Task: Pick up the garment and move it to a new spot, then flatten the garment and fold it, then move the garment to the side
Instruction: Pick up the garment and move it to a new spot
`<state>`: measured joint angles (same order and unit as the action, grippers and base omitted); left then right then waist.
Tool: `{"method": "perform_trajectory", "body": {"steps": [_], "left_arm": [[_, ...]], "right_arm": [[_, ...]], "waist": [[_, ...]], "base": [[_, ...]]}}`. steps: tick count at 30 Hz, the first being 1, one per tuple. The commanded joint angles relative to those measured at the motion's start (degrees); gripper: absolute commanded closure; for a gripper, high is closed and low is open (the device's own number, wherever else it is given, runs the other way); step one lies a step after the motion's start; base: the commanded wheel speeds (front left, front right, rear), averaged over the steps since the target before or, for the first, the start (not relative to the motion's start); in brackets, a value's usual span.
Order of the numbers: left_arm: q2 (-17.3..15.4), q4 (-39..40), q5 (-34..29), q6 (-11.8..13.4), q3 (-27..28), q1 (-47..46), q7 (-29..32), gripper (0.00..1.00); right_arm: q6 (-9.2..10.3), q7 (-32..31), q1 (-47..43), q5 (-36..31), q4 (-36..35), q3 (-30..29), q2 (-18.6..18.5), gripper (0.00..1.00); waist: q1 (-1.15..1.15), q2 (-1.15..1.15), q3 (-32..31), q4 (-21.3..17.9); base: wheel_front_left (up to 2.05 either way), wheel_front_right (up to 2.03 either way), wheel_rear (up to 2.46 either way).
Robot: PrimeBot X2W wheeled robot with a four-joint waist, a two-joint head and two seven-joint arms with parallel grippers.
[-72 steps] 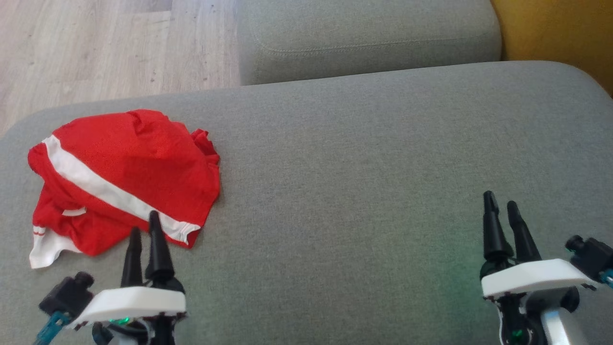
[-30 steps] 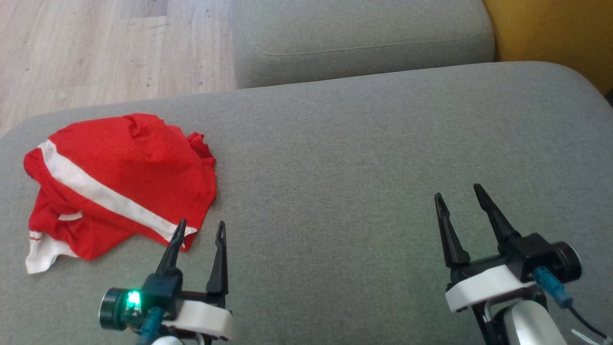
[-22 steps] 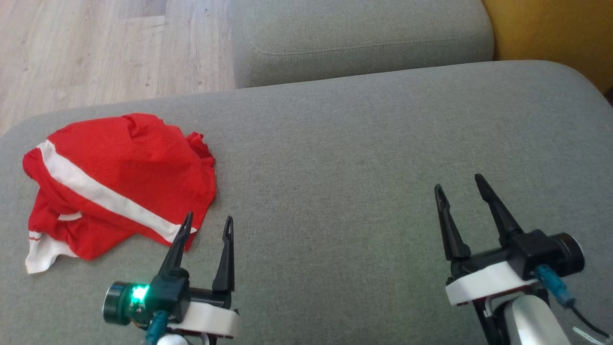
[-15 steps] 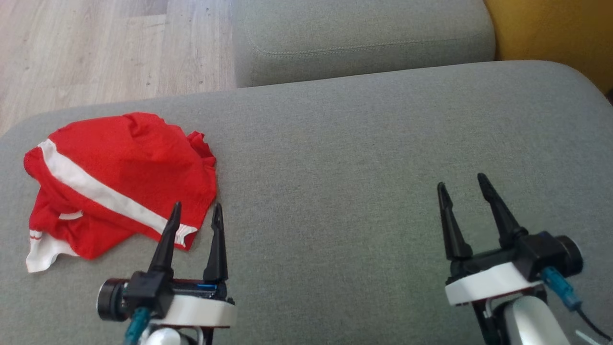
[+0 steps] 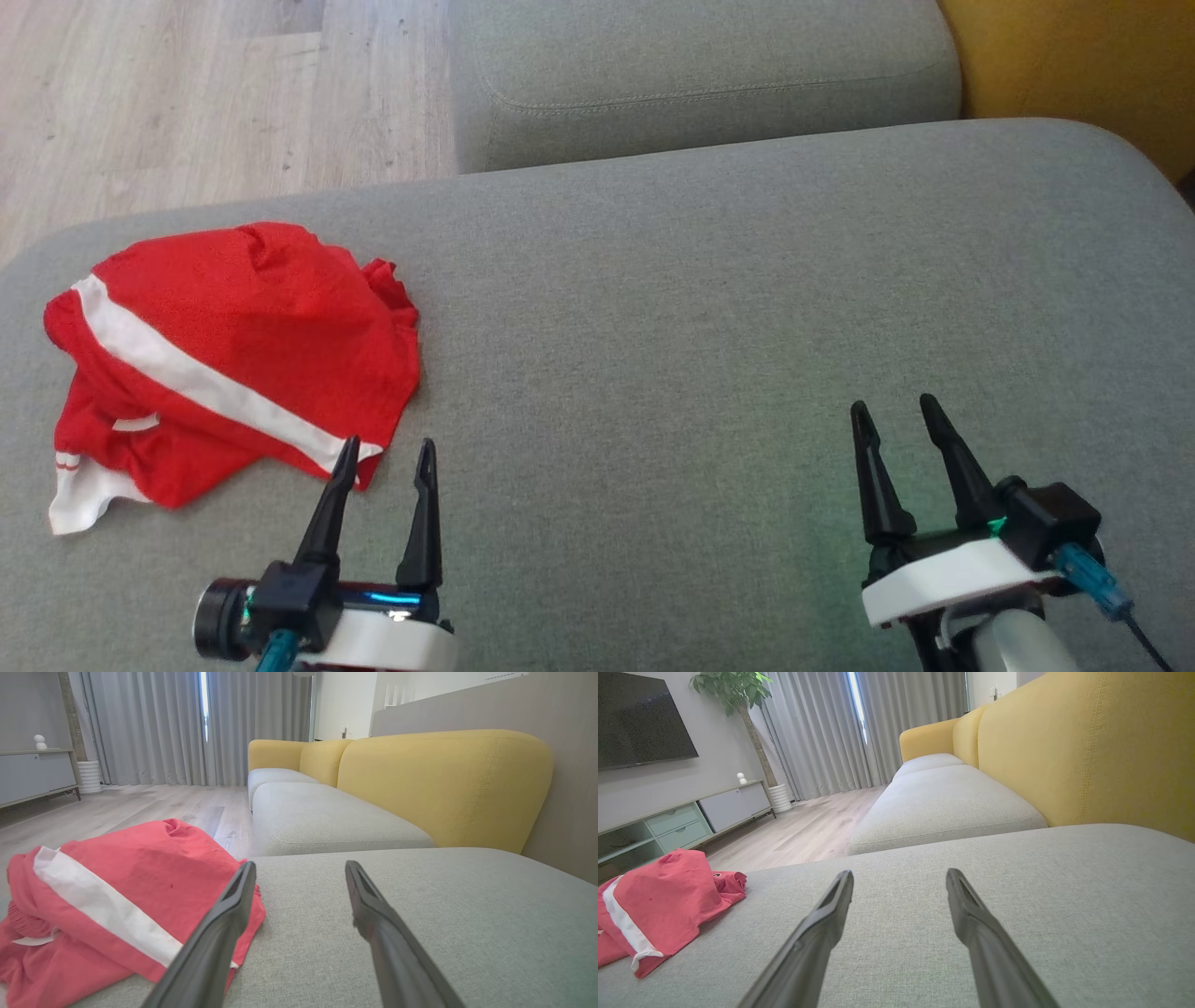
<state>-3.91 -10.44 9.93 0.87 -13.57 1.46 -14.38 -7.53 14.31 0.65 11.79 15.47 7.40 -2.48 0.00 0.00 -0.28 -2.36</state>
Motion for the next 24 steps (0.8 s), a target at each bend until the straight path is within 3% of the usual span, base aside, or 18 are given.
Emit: {"method": "perform_trajectory", "body": {"steps": [1, 16, 24], "left_arm": [[0.5, 1.3, -0.9, -0.6, 2.6, -1.8, -0.6, 0.00], [1.0, 0.3, -1.6, -1.6, 4.2, -1.9, -0.6, 0.00], [1.0, -0.3, -1.9, -1.2, 5.7, -1.5, -0.6, 0.00]], "right_arm": [[0.04, 0.7, 2.3, 1.1, -1.3, 1.8, -0.4, 0.00], [0.04, 0.7, 2.6, 2.5, -0.8, 2.6, -0.4, 0.00], [0.04, 0.7, 1.5, 4.0, -1.4, 5.0, -0.4, 0.00]], "waist": [[0.00, 0.00, 0.0, -0.1], [0.00, 0.00, -0.7, 0.3], [0.00, 0.00, -1.4, 4.9]], "base": [[0.00, 0.00, 0.00], [0.00, 0.00, 0.00], [0.00, 0.00, 0.00]]}}
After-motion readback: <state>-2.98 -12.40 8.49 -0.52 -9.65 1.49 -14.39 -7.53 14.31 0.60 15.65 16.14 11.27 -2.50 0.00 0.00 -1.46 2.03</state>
